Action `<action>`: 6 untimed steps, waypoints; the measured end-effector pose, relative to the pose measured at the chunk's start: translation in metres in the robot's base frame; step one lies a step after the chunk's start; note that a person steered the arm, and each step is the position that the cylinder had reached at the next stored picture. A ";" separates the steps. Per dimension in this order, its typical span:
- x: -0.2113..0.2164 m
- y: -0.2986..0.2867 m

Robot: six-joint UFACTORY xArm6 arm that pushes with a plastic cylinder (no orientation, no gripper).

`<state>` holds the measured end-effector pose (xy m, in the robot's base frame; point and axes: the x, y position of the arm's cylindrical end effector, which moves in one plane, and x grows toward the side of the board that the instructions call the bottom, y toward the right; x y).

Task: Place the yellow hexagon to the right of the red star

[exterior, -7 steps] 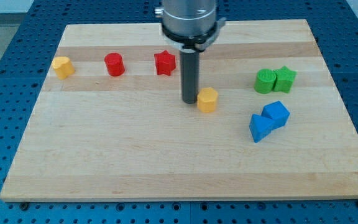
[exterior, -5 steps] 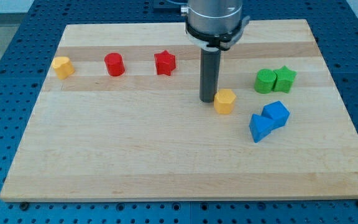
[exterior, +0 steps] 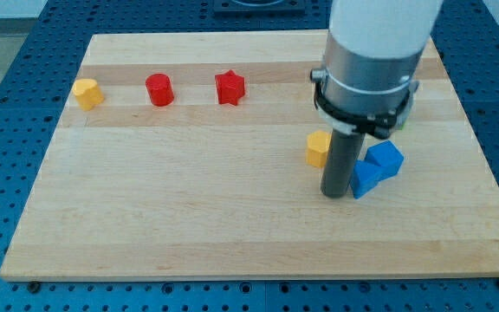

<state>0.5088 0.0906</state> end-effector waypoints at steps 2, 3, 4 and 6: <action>-0.041 -0.006; -0.063 -0.007; -0.079 -0.007; -0.066 -0.004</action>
<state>0.4425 0.0870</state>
